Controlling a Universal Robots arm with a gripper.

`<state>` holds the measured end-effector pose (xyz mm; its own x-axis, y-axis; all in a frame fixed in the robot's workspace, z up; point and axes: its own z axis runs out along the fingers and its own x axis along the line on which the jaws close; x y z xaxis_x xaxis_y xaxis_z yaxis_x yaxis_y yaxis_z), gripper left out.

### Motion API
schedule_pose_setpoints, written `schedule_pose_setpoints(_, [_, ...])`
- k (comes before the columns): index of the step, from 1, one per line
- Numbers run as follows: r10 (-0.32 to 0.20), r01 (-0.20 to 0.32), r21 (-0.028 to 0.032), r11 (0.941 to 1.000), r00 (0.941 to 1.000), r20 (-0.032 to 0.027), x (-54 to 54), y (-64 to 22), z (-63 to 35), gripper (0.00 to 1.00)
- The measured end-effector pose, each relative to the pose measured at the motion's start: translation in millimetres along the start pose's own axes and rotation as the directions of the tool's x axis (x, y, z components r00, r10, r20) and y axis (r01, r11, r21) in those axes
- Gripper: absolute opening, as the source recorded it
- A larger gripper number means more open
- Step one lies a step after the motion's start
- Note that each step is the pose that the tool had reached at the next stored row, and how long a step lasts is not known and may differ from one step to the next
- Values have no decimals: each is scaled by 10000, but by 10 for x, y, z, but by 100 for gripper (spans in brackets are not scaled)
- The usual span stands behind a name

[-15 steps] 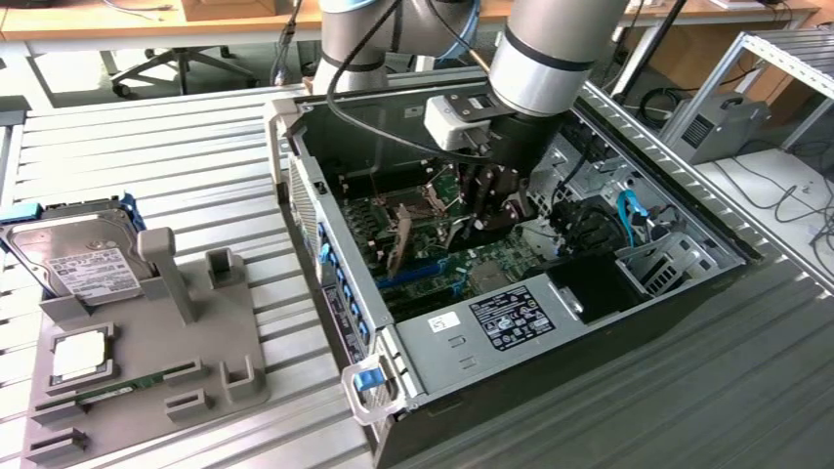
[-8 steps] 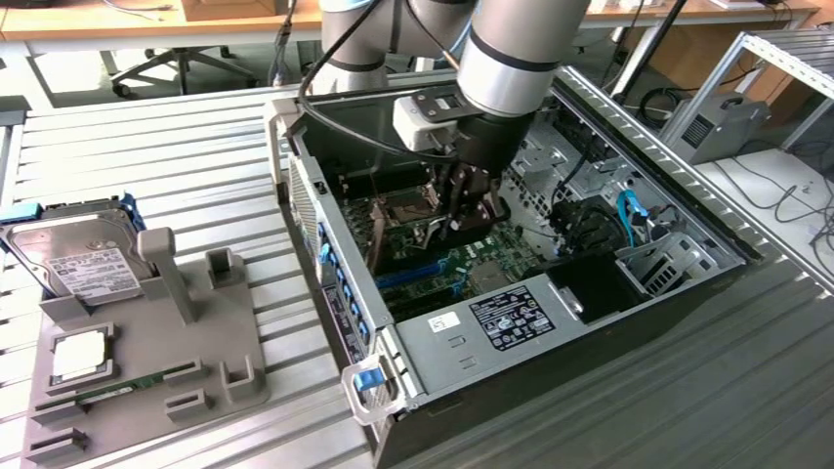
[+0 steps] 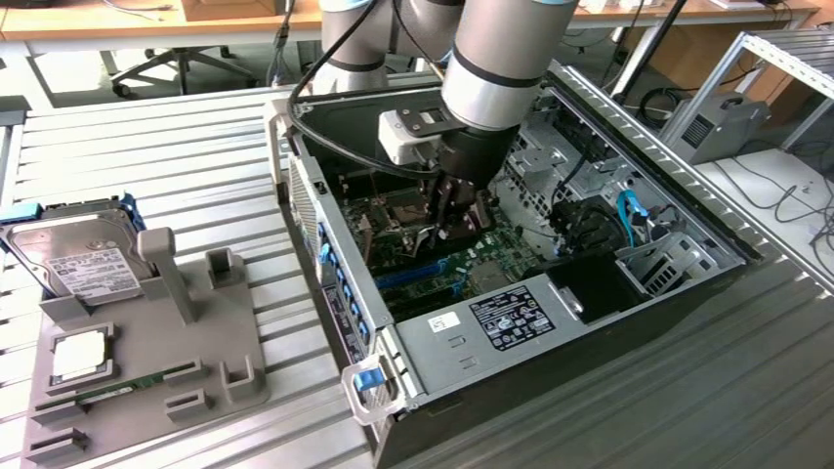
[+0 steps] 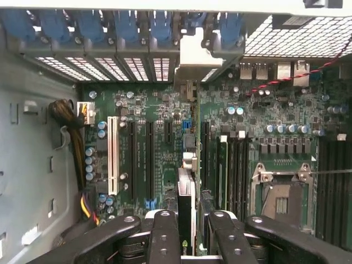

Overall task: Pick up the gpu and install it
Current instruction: 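Insert the gpu into the slot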

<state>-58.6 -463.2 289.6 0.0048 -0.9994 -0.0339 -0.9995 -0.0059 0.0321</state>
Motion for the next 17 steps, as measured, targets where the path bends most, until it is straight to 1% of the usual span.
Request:
schedule_pose_setpoints(2, [0,0,-1,10000,10000,-2,-7,27,23,26])
schedule_pose_setpoints(6, [2,-2,0,10000,10000,-27,-46,75,72,26])
schedule_pose_setpoints(8, [2,-2,-1,10000,10000,-56,-65,106,111,26])
schedule_pose_setpoints(11, [3,-3,0,10000,9999,-105,-66,142,159,26])
schedule_pose_setpoints(15, [6,-6,-2,10000,9999,-148,-64,154,210,26])
schedule_pose_setpoints(17, [8,-8,-3,10000,9998,-189,-61,155,213,26])
